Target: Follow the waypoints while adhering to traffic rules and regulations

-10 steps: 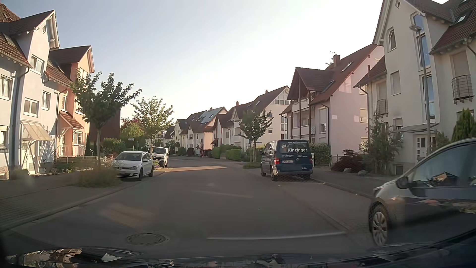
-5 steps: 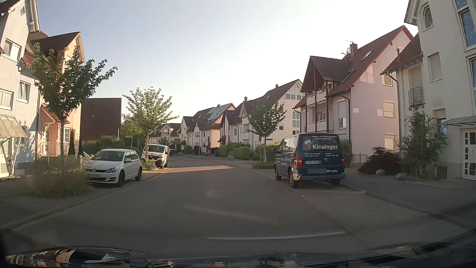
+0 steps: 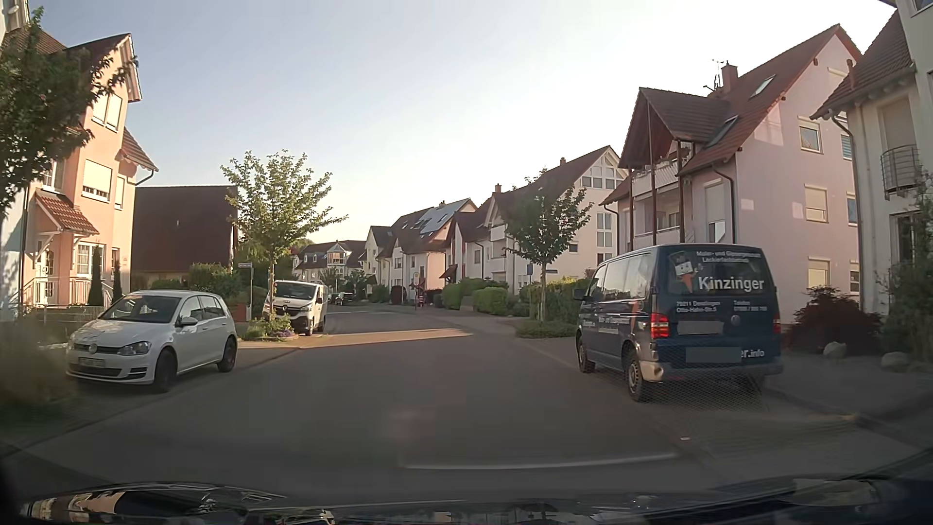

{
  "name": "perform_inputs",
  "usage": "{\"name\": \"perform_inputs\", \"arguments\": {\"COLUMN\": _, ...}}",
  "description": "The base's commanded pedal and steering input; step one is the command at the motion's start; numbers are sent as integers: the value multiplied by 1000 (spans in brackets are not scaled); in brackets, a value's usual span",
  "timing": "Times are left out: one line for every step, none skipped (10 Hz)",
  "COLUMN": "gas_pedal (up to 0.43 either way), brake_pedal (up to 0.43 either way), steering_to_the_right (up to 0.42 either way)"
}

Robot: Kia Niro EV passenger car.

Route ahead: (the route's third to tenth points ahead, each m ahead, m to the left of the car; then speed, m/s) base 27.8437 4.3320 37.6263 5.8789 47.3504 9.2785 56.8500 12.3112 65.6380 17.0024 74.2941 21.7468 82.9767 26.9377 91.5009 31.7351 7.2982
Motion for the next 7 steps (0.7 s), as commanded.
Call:
{"name": "perform_inputs", "arguments": {"gas_pedal": 47, "brake_pedal": 0, "steering_to_the_right": -27}}
{"name": "perform_inputs", "arguments": {"gas_pedal": 47, "brake_pedal": 0, "steering_to_the_right": -23}}
{"name": "perform_inputs", "arguments": {"gas_pedal": 47, "brake_pedal": 0, "steering_to_the_right": -22}}
{"name": "perform_inputs", "arguments": {"gas_pedal": 47, "brake_pedal": 0, "steering_to_the_right": -22}}
{"name": "perform_inputs", "arguments": {"gas_pedal": 47, "brake_pedal": 0, "steering_to_the_right": -21}}
{"name": "perform_inputs", "arguments": {"gas_pedal": 47, "brake_pedal": 0, "steering_to_the_right": -19}}
{"name": "perform_inputs", "arguments": {"gas_pedal": 47, "brake_pedal": 0, "steering_to_the_right": -15}}
